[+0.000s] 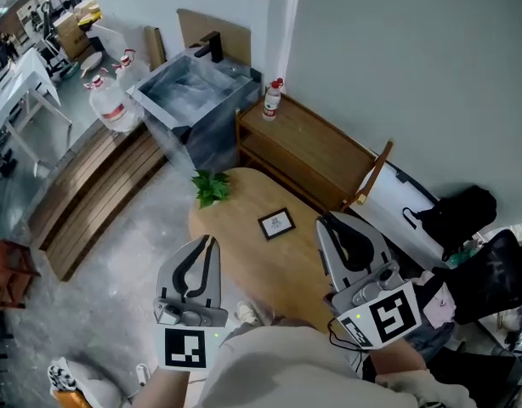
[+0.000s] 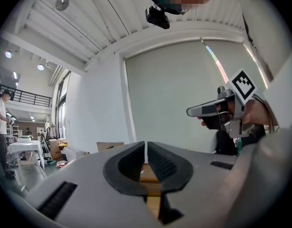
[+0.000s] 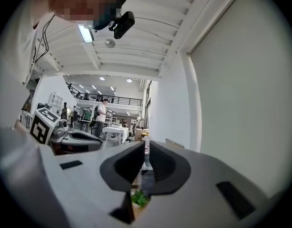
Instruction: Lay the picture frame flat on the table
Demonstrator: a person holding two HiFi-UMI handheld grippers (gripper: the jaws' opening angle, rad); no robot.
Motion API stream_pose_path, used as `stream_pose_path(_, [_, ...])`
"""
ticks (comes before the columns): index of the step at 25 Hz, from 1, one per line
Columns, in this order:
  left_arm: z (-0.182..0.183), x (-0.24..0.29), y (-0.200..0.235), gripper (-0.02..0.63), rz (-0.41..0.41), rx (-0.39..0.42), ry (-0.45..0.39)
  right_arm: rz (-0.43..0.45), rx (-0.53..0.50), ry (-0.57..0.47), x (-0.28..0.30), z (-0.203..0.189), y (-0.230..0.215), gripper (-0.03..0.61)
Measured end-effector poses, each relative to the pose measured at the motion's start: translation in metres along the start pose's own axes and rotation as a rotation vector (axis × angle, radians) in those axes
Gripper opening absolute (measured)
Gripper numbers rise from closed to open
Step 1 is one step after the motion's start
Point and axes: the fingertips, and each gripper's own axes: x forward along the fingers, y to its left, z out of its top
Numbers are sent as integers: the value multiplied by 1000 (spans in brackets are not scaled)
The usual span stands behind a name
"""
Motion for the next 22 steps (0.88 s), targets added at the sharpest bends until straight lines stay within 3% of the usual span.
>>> stream_pose_path(9, [-3,-30,-15,20,-37,-19,26,76,-7,-14,-20,17,37,17])
stream_pose_path(16, [-9,-37,-15,20,-57,-41,-18,102,-24,0,-19,12,45,17])
stream_pose_path(22, [-10,-34,-9,20,-39,-20,-6,135,-17,-2,-12,11,51,8])
